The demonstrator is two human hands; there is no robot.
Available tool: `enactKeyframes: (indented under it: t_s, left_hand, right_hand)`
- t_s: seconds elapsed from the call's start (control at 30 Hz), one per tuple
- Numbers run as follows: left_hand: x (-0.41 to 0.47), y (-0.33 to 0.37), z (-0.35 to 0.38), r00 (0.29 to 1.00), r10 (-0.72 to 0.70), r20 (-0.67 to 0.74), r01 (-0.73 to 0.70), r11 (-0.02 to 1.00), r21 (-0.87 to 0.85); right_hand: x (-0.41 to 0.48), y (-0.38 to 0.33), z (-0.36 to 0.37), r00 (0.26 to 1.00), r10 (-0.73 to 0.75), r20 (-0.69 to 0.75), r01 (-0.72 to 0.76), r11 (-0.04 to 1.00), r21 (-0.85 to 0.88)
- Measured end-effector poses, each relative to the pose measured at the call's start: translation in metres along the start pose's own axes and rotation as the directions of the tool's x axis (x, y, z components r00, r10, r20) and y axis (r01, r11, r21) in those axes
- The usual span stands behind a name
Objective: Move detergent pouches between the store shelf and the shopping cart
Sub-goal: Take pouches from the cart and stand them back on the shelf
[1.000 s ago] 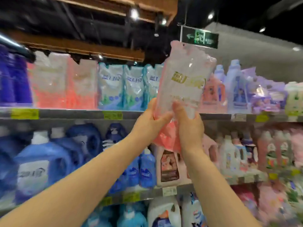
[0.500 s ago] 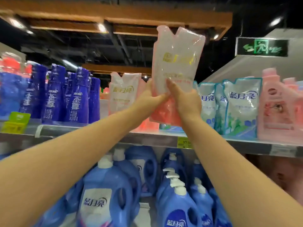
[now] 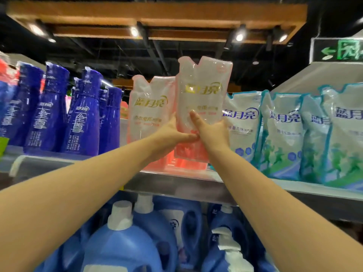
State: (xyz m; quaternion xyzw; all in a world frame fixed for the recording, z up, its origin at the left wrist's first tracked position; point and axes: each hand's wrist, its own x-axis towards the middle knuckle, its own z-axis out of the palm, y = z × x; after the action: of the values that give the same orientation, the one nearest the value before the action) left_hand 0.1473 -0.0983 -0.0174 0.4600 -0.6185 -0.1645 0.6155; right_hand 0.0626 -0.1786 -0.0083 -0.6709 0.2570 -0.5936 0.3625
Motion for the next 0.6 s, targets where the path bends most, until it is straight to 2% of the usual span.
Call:
enactKeyframes:
  t_s: [0.17, 0.3, 0.47, 0.6]
  left_hand:
    - [0.011, -0.019, -0.006, 1.0, -0.007, -0.029, 0.005, 0.998, -0.061]
    - [0.013, -0.022, -0.007, 1.0, 0.003, -0.011, -0.004, 0.999, -0.047]
    - [0.005, -0.02, -0.014, 0.992, -0.125, 0.034, 0.125, 0.992, -0.01]
    - [0.004, -0.022, -0.016, 0.981, -0.195, -0.01, 0.195, 0.978, 0.07]
  right_hand:
    - [0.006, 0.014, 0.011, 1.0, 0.016, -0.019, -0.017, 1.0, -0.027]
    - [0.007, 0.014, 0.011, 0.999, 0.054, -0.002, -0.054, 0.997, 0.047]
    - [0.003, 0.026, 0.013, 0.982, 0.146, 0.123, -0.15, 0.988, 0.03]
    - [-0.001, 0.024, 0.01, 0.976, 0.127, 0.176, -0.136, 0.99, 0.043]
